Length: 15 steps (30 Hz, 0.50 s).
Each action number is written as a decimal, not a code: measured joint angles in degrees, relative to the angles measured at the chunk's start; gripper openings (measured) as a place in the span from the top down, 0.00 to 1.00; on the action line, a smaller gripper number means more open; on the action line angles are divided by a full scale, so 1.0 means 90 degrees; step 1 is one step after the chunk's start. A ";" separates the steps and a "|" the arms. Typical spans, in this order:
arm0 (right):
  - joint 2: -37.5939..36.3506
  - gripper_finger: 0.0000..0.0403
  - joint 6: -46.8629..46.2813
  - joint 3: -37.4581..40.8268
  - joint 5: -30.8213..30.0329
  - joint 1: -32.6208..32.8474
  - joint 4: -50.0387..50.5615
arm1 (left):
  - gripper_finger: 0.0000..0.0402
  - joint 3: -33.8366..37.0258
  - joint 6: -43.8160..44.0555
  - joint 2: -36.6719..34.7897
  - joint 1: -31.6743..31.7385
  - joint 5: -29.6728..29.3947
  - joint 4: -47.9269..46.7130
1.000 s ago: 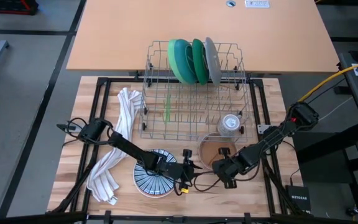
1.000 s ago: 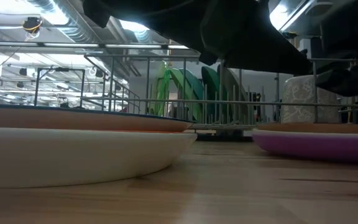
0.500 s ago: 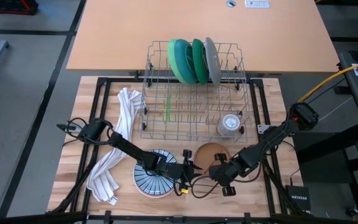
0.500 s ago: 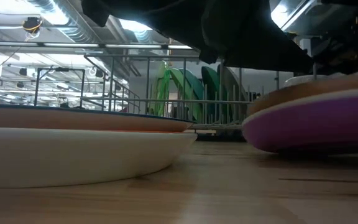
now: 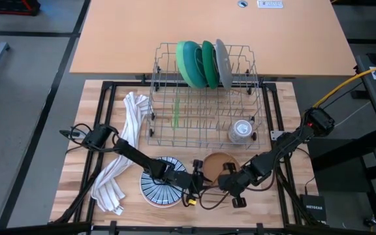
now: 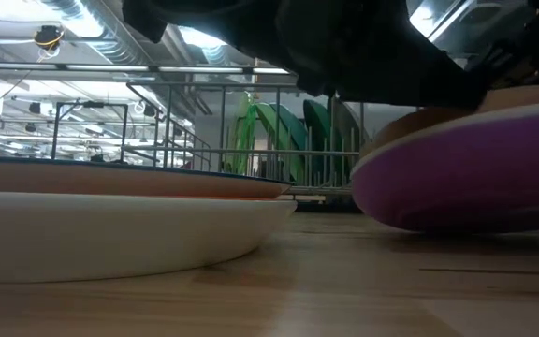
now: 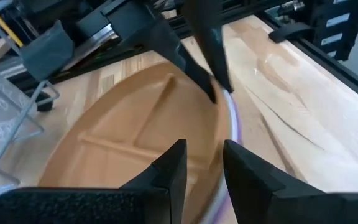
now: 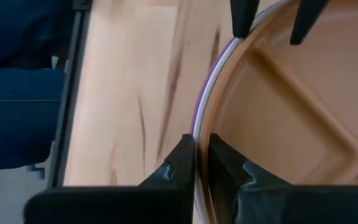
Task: Sort dishes
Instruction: Put the brown plate into the dish rack
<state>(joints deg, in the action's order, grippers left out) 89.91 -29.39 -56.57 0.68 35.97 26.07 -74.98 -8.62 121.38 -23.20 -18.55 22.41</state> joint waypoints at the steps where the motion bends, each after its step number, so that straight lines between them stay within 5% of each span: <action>1: 0.0000 0.93 0.0039 -0.0001 0.0023 0.0002 -0.0044 | 0.76 0.0000 -0.0086 -0.0002 -0.0002 -0.0003 0.0000; 9: 0.0000 0.92 0.0303 -0.0001 0.0146 0.0000 -0.0303 | 0.76 0.0000 -0.0760 -0.0010 0.0008 0.0233 -0.0145; 15: 0.0000 0.92 0.0373 -0.0001 0.0106 -0.0001 -0.0618 | 0.76 -0.0005 -0.0062 -0.0015 0.0150 0.1076 -0.0742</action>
<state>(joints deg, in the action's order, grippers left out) 89.91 -26.03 -56.58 1.63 35.97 20.51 -75.02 -9.18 121.25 -21.85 -8.87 15.73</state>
